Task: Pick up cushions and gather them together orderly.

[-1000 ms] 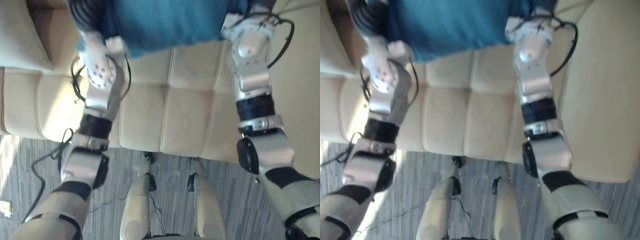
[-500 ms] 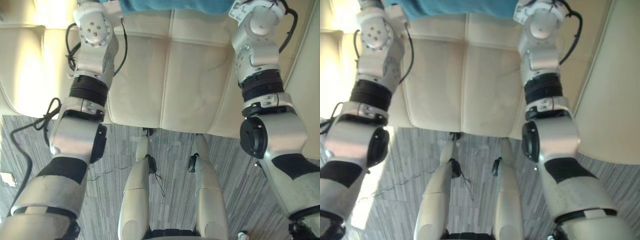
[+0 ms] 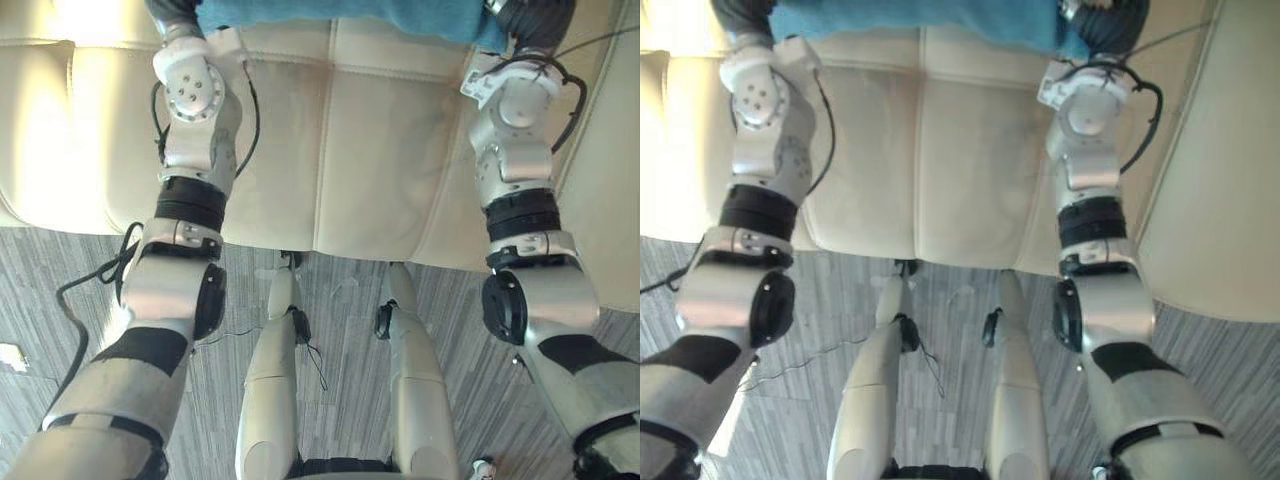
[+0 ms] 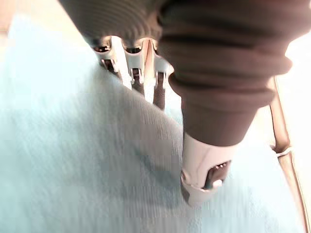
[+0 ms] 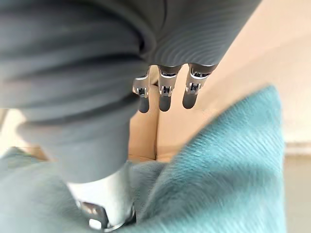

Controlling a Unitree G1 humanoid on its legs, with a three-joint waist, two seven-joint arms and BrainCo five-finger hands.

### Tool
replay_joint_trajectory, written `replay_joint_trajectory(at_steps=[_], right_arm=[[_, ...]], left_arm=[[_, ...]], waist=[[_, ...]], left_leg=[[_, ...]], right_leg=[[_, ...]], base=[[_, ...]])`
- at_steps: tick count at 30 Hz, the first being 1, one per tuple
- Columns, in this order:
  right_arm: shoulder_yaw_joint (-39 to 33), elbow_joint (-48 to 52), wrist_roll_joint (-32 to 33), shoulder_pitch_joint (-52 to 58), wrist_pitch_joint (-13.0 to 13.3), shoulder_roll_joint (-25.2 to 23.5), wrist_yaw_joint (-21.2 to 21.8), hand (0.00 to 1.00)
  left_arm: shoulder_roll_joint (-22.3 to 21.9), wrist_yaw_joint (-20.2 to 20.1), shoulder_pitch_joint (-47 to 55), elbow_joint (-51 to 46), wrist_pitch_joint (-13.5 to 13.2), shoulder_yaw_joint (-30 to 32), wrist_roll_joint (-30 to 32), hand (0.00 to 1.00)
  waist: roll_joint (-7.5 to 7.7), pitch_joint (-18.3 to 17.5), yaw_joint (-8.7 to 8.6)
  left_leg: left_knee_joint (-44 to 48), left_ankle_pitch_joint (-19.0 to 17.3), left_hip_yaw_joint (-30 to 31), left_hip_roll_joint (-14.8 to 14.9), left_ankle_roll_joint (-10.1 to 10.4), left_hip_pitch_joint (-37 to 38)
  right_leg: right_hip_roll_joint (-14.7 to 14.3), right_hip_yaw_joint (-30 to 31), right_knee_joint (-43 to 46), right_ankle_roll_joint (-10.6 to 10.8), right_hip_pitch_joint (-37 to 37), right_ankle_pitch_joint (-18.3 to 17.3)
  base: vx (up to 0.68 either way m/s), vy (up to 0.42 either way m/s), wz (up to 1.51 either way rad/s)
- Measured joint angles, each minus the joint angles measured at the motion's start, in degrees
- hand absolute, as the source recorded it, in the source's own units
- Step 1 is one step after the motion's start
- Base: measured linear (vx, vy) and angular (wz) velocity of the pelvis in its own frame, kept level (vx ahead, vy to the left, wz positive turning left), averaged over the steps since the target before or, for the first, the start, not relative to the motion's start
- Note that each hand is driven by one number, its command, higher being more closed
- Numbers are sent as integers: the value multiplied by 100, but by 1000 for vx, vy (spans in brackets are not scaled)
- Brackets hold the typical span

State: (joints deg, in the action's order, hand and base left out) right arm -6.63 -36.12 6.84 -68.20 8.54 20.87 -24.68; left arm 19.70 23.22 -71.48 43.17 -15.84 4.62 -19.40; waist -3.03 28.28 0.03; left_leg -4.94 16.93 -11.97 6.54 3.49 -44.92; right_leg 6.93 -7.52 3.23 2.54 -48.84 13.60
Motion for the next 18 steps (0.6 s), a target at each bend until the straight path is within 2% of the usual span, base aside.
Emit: replay_joint_trajectory(at_steps=[3, 5, 6, 8, 10, 14, 16, 18], right_arm=[[-49, 612, 1, 461, 43, 239, 50, 0], [-487, 1301, 18, 1175, 177, 477, 159, 0], [-634, 1519, 38, 1480, 239, 524, 187, 0], [-809, 1845, 53, 2054, 340, 533, 242, 0], [-987, 2322, 57, 2724, 428, 532, 343, 0], [-1082, 3092, 50, 4236, 534, 203, 588, 0], [-1082, 3310, 48, 4978, 540, -171, 720, 0], [-1068, 3313, 56, 5947, 539, -801, 1001, 0]], left_arm=[[186, -90, 461, -284, -3, 376, -121, 0], [396, -222, 1136, -690, -16, 722, -298, 0], [447, -273, 1416, -840, -34, 820, -349, 0], [503, -379, 1999, -1121, -156, 952, -449, 0], [431, -470, 2632, -1408, -222, 1018, -461, 0], [-233, -652, 4139, -2051, -227, 956, -453, 0], [-668, -783, 4888, -2293, -222, 822, -437, 0], [-1126, -1028, 5942, -2393, -125, 487, -305, 0]], waist=[[2, -1, 1], [28, -14, 32], [59, -32, 38], [217, -181, 59], [265, -220, 54], [382, -385, 84], [409, -422, 87], [448, -727, 126]], left_leg=[[13, -5, -4, 13, 6, 138], [32, -48, 7, 35, 45, 416], [47, -113, 19, 49, 63, 536], [242, -319, 17, 83, 109, 602], [352, -416, 110, 117, 121, 777], [625, -651, 208, 142, 123, 1170], [793, -772, 317, 157, 174, 1428], [1003, -1031, 364, 163, 214, 1744]], right_leg=[[2, 3, 160, 9, 66, -93], [4, -22, 289, 12, 305, -218], [2, -52, 330, 23, 420, -283], [1, -65, 457, 29, 504, -430], [0, -151, 507, 28, 777, -550], [43, -324, 763, -20, 1266, -848], [67, -459, 868, -23, 1630, -1023], [135, -600, 1113, -31, 2012, -1345]], base=[[0, 0, 0], [-35, -7, 3], [-54, -27, 6], [-32, -30, 3], [-23, -37, 15], [21, -44, 19], [117, -66, 31], [149, -46, 29]])
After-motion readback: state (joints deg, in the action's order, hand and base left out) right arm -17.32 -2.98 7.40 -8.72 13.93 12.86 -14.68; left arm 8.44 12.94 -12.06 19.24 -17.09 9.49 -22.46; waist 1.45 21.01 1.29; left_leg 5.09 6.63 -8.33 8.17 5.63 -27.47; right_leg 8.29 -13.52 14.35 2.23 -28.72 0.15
